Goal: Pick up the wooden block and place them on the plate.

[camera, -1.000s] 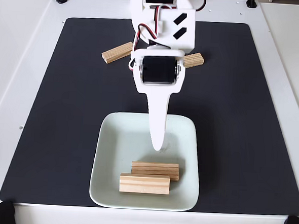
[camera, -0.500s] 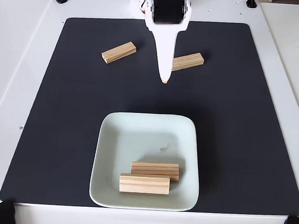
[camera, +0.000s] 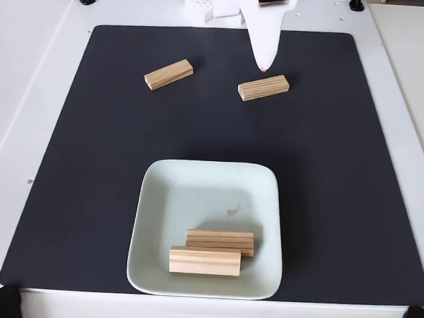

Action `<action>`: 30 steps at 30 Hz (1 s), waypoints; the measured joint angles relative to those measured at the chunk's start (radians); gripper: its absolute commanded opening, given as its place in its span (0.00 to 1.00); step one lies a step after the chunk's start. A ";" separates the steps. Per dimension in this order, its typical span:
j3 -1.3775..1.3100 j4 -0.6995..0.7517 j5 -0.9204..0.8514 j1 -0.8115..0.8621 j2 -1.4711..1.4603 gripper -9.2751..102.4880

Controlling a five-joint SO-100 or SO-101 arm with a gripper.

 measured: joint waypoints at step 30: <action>0.092 0.164 -0.003 -0.014 -0.100 0.29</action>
